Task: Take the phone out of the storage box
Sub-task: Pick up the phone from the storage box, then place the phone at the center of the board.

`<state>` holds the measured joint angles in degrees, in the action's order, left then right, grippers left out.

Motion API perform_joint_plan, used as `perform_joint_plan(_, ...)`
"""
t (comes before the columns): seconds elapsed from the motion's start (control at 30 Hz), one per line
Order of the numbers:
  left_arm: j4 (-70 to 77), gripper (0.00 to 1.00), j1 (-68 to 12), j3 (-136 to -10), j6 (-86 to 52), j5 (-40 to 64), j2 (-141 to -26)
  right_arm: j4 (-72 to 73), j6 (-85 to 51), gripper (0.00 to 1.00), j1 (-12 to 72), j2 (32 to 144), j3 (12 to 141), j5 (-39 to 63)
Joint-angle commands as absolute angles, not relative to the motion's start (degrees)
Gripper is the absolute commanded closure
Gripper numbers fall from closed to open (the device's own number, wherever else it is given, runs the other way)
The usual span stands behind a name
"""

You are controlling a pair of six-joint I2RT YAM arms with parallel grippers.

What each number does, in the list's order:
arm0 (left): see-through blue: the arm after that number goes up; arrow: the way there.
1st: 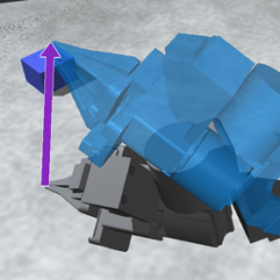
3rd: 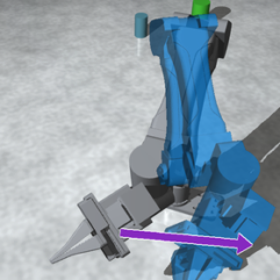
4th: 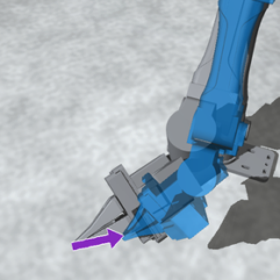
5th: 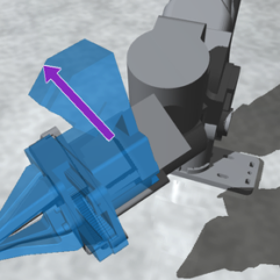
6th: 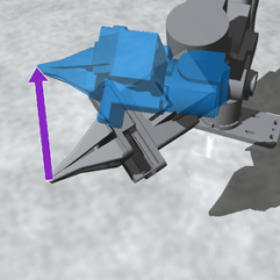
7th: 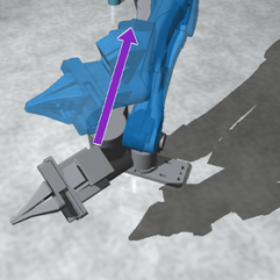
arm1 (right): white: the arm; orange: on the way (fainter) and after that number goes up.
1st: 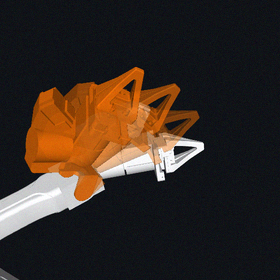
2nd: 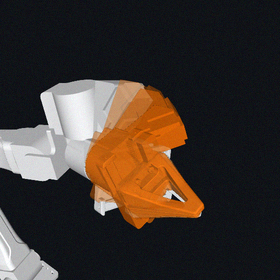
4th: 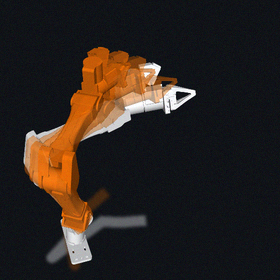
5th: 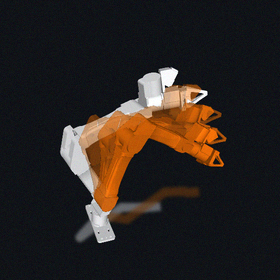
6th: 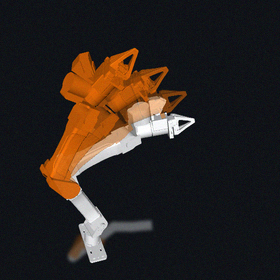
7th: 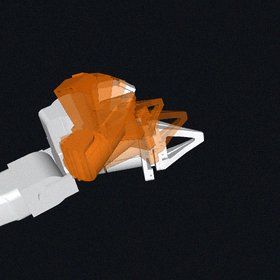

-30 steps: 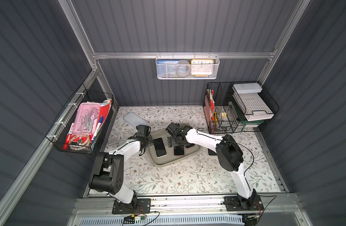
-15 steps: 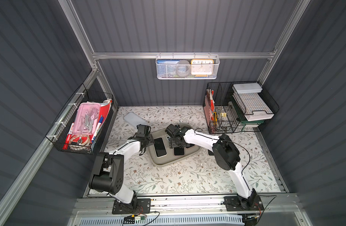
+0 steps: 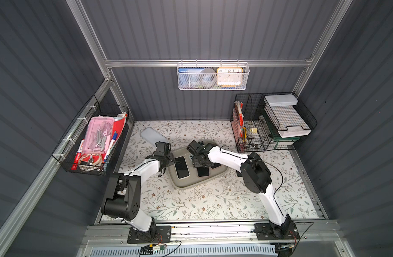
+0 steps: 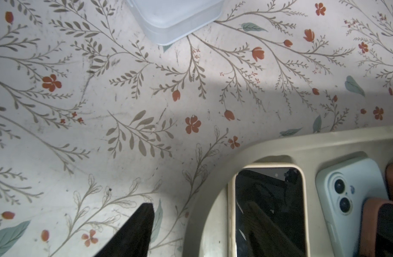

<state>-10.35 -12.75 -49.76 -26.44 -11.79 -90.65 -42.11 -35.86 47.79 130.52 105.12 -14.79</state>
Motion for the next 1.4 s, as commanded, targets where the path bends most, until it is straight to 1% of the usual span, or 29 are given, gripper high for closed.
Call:
perform_joint_plan(0.0,-10.9,0.31,-12.7,-49.4,-25.4,-11.7,-91.4,-44.9,-34.4,0.36,47.5,128.0,105.8,-17.5)
perform_joint_plan(0.3,-10.9,0.31,-12.7,-49.5,-25.3,-11.5,-91.7,-43.2,-33.3,0.40,46.8,117.6,100.3,-19.1)
perform_joint_plan(0.43,-10.8,0.31,-12.7,-49.5,-25.3,-11.2,-91.8,-42.8,-32.4,0.39,45.7,110.8,96.2,-19.6)
perform_joint_plan(0.53,-10.8,0.32,-12.7,-49.5,-25.2,-11.2,-91.7,-41.7,-31.1,0.39,43.7,104.3,91.5,-18.0)
perform_joint_plan(0.63,-10.7,0.32,-12.7,-49.4,-25.1,-11.1,-91.5,-41.0,-29.0,0.39,40.2,97.7,85.7,-14.2)
perform_joint_plan(0.73,-10.6,0.32,-12.7,-49.4,-25.0,-10.9,-91.4,-40.2,-26.1,0.43,34.9,91.4,78.8,-8.9)
perform_joint_plan(0.8,-10.6,0.32,-12.7,-49.4,-25.0,-10.8,-91.4,-39.5,-22.3,0.43,31.4,88.1,74.4,-6.3)
perform_joint_plan(0.83,-10.6,0.32,-12.7,-49.3,-25.0,-10.9,-91.4,-39.0,-18.7,0.42,29.8,86.7,72.0,-4.4)
perform_joint_plan(1.0,-10.5,0.32,-12.7,-49.1,-25.0,-10.8,-91.2,-41.6,-7.3,0.39,22.0,85.3,66.8,-1.1)
perform_joint_plan(1.1,-10.2,0.32,-12.7,-49.0,-25.0,-10.5,-91.4,-42.8,-4.2,0.40,17.4,85.6,65.2,0.0)
perform_joint_plan(1.2,-10.1,0.32,-12.7,-49.0,-24.9,-10.2,-91.7,-41.2,-2.8,0.42,12.9,85.2,62.9,1.8)
perform_joint_plan(1.37,-10.0,0.32,-12.7,-48.9,-24.8,-9.9,-91.8,-36.0,-0.9,0.42,6.7,83.8,58.1,4.1)
